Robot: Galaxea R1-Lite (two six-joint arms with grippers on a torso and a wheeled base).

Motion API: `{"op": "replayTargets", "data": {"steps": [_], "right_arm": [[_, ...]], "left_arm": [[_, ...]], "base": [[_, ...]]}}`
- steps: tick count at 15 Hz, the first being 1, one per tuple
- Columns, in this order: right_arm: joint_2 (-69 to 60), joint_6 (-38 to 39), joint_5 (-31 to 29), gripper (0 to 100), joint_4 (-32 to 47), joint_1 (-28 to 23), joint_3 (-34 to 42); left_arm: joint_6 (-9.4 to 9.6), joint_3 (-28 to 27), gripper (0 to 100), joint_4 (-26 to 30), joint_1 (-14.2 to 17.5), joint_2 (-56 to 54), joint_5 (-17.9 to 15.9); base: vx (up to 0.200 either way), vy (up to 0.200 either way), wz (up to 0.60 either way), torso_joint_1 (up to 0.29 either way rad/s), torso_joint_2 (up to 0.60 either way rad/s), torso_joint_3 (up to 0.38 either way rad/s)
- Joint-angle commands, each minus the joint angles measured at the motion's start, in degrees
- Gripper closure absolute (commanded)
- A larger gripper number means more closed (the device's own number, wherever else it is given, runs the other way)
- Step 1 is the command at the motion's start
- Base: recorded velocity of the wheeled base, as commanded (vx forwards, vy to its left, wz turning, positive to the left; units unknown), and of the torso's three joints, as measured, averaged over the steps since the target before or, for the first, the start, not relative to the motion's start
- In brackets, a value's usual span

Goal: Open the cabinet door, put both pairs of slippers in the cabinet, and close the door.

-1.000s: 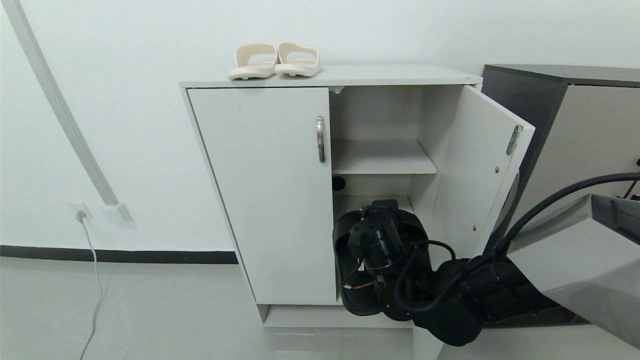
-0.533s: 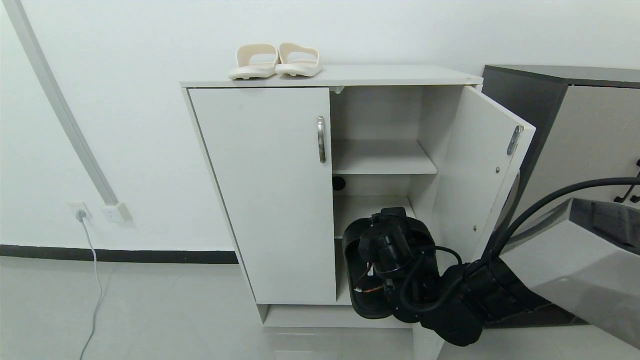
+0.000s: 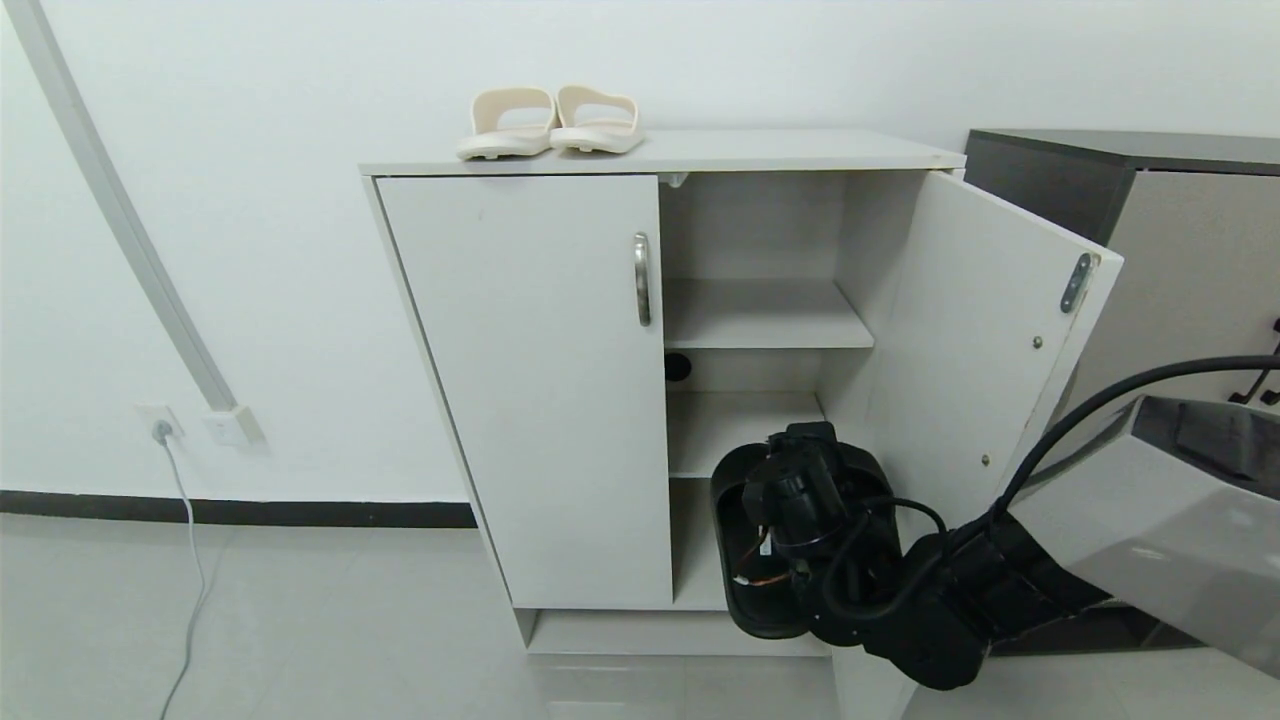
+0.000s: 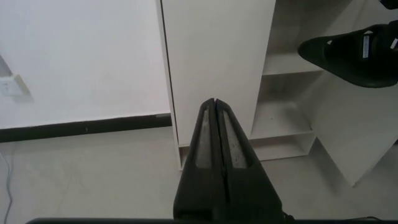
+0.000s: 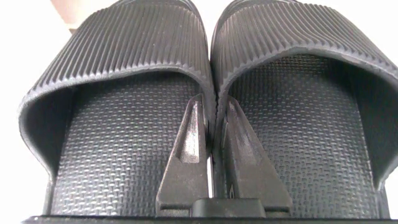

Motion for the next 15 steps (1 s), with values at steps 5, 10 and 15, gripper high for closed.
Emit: {"op": "replayTargets", "data": {"steps": [5,10,15], "right_arm": [[-0.47,0.1,0.26,100,-1.1,-2.3,1.73],[-1.0,0.1,1.14,100,-2.68,-3.53,3.84],[-0.91,0.1,1.22,100,-3.03,-3.53,4.01]], "left_arm": [[0.04,0.01,100,-0.01,0.0,0.07,-0.02],[0.04,0.01,100,-0.01,0.0,0.07,-0.02],[0.04,0.01,100,-0.01,0.0,0.07,-0.02]], "base": [[0.0,0.0,0.0,0.0,0.0,0.0],[0.0,0.0,0.0,0.0,0.0,0.0],[0.0,0.0,0.0,0.0,0.0,0.0]]}}
